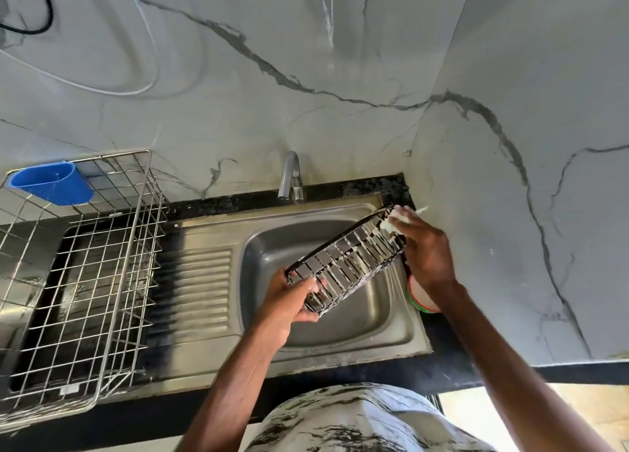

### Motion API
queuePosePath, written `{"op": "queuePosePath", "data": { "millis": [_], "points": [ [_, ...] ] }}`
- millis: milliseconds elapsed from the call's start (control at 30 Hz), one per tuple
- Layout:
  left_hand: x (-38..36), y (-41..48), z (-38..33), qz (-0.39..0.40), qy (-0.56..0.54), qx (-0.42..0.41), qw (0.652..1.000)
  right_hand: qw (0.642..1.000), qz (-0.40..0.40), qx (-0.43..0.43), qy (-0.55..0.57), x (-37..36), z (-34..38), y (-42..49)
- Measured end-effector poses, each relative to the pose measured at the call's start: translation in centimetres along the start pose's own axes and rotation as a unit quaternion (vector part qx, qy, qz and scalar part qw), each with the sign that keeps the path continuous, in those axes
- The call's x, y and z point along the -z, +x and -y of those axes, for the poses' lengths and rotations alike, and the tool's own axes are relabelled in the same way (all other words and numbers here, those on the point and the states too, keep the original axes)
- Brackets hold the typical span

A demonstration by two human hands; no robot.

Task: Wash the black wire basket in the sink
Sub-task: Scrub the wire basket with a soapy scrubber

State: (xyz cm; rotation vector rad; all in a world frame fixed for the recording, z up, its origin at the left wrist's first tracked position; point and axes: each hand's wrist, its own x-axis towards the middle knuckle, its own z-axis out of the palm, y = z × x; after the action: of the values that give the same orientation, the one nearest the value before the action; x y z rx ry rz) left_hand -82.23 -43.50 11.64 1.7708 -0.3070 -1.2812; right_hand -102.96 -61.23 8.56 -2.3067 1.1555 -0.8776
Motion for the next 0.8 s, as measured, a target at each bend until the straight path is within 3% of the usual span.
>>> {"op": "queuePosePath", "data": {
  "millis": [200, 333, 400, 567, 800],
  "points": [
    [-0.5, 1.1, -0.5, -0.022, -0.013, 0.027, 0.999, 0.984, 0.122, 0.128, 0.026, -4.5, 6.2, -5.2],
    [-0.1, 1.1, -0.7, -0.014, -0.015, 0.027, 0.999, 0.966, 0.15, 0.207, 0.029, -4.1, 6.2, -5.2],
    [0.1, 0.9, -0.6, -0.002, -0.02, 0.027, 0.999, 0.973, 0.119, 0.193, 0.031, -2.4, 4.2, -3.2],
    [-0.1, 0.4, -0.6, 0.004, -0.019, 0.023, 1.0, 1.0, 0.01, 0.019, 0.006, -0.3, -0.7, 0.3],
    [-0.3, 1.0, -1.0, -0.005, -0.039, 0.039, 0.998, 0.987, 0.03, 0.155, 0.034, -4.1, 6.4, -5.4]
  ]
}}
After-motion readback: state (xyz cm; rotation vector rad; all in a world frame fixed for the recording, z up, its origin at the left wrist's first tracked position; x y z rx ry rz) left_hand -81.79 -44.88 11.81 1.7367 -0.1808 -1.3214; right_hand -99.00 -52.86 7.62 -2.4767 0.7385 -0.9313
